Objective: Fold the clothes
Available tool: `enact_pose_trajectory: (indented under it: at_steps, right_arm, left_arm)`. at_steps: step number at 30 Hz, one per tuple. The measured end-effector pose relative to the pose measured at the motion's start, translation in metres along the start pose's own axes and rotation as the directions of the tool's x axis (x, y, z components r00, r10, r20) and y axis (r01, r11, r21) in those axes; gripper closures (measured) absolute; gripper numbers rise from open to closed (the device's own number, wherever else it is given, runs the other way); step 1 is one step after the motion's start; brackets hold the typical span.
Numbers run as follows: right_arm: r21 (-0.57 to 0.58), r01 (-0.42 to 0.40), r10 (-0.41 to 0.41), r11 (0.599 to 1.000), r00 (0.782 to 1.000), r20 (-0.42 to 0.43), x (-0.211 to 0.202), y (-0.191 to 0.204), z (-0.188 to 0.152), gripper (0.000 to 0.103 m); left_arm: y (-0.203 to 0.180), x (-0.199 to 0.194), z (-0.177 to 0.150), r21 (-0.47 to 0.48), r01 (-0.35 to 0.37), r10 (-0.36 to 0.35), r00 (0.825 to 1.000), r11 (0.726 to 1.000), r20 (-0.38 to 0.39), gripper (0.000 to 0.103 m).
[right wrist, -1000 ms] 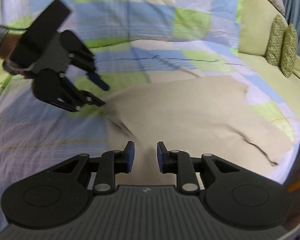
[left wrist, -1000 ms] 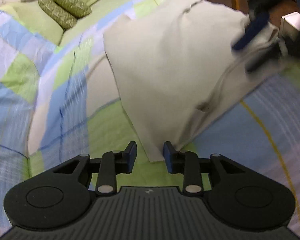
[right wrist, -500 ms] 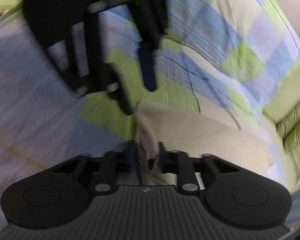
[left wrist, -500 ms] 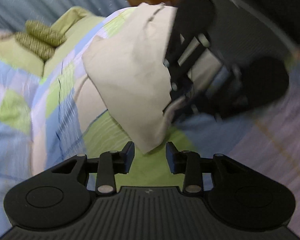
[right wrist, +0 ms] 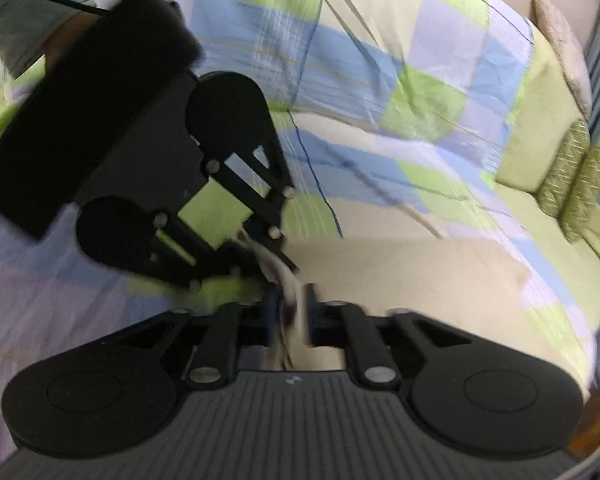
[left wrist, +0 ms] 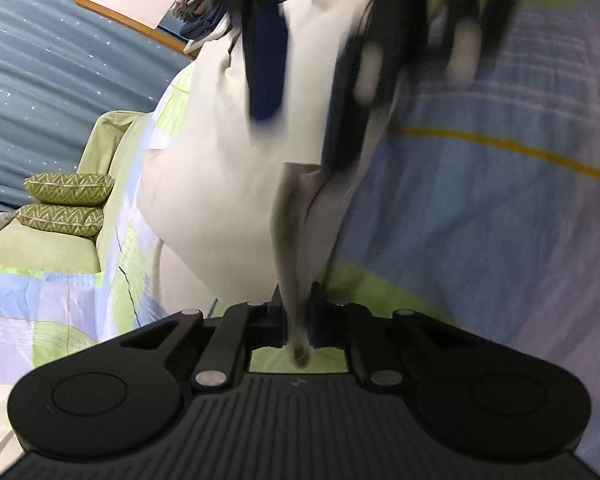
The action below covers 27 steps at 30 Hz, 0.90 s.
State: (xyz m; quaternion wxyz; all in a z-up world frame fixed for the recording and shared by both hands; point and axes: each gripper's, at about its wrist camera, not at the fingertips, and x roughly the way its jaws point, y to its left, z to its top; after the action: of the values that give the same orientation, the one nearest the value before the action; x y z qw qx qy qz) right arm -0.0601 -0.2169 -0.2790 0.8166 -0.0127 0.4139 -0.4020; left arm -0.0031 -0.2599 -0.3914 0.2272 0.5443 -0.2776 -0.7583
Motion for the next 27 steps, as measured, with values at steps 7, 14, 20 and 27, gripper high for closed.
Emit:
enact_pose_trajectory:
  at_steps: [7,14,20,27]
  right_arm:
    - [-0.086,0.207,-0.214,0.975,0.974,-0.080,-0.070,-0.021,-0.081,0.062]
    - [-0.414,0.205,-0.221,0.887,0.975,0.009,-0.062,0.003,-0.123,0.062]
    - [-0.591,0.288,-0.248,0.754,0.957,0.150,-0.049,0.024,-0.134,0.062]
    - [-0.636,0.312,-0.240,0.705,0.950,0.201,-0.043,0.031,-0.135,0.062]
  left_arm:
    - [0.001,0.002,0.004,-0.013,-0.001,0.001,1.000,1.000,-0.018,0.095]
    - [0.001,-0.002,0.007,0.001,-0.009,0.009,0.999,1.000,-0.032,0.095]
    - [-0.002,-0.001,0.011,-0.015,-0.025,0.024,0.999,1.000,-0.042,0.095]
    - [-0.003,0.000,0.016,-0.006,-0.034,0.034,0.998,0.999,-0.051,0.095]
